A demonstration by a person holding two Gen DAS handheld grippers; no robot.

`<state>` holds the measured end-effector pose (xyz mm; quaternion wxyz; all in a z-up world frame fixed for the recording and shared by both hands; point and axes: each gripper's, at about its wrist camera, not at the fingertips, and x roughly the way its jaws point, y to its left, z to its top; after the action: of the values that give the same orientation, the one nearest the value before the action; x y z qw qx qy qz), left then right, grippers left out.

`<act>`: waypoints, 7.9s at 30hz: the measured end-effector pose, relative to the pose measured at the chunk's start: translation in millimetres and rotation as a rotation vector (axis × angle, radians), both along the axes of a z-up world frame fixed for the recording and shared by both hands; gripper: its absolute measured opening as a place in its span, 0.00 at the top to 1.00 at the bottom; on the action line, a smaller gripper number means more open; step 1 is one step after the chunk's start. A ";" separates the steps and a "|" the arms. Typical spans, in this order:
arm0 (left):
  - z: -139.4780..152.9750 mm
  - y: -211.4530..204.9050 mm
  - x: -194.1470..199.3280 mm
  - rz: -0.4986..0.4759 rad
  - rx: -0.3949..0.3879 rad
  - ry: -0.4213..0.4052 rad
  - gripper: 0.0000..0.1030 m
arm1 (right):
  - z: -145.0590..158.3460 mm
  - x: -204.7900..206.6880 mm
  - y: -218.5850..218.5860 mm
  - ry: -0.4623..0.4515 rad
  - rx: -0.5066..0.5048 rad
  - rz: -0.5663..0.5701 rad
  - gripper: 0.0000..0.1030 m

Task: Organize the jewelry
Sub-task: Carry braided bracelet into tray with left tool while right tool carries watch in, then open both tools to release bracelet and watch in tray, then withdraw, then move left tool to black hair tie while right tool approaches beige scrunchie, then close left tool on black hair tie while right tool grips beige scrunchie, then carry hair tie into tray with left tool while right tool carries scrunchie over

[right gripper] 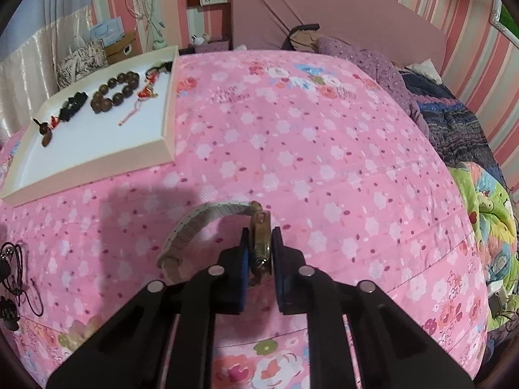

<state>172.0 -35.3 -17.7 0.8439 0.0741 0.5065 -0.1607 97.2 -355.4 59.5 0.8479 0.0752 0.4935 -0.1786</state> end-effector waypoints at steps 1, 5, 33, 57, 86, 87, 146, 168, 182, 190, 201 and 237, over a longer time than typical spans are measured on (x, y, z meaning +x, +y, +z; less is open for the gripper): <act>3.1 1.3 1.1 0.002 -0.007 -0.004 0.90 | 4.1 0.1 2.0 -0.011 -0.001 0.004 0.88; 17.1 5.2 7.0 0.012 -0.020 -0.023 0.90 | 25.5 6.1 15.2 -0.055 -0.008 0.041 0.88; 65.0 -8.3 147.6 0.082 -0.046 -0.121 0.90 | 50.5 143.4 83.4 -0.137 -0.014 0.222 0.88; -14.1 -5.6 194.8 0.162 0.048 -0.061 0.89 | -20.9 196.4 90.2 -0.065 -0.040 0.223 0.88; 39.6 -7.6 152.3 0.128 0.058 -0.153 0.27 | 17.4 175.8 93.9 -0.027 -0.031 0.262 0.52; 45.3 -5.3 147.3 0.131 0.056 -0.166 0.23 | 22.8 171.0 93.0 -0.039 -0.034 0.258 0.49; -2.7 49.1 -79.6 0.107 -0.025 -0.114 0.03 | 3.5 -81.1 132.1 -0.107 -0.018 0.223 0.13; -19.7 40.3 -74.6 0.072 -0.037 -0.086 0.28 | -20.4 -81.0 129.1 -0.108 0.097 0.220 0.61; -21.2 37.4 -75.3 0.070 -0.045 -0.077 0.43 | -17.9 -81.5 134.1 -0.120 0.085 0.250 0.77; -17.0 36.8 -76.8 0.072 -0.036 -0.093 0.43 | -14.5 -82.1 134.7 -0.129 0.069 0.253 0.80; 3.5 34.0 -65.2 0.085 0.001 -0.124 0.43 | 10.3 -67.8 130.3 -0.177 0.047 0.265 0.83; 15.0 -27.9 111.2 0.134 -0.029 -0.118 0.53 | -3.0 117.2 91.3 -0.120 0.062 0.230 0.83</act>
<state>283.2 -63.2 -2.7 0.8820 0.0372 0.4575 -0.1066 214.4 -264.1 56.5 0.8880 0.0550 0.4526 -0.0602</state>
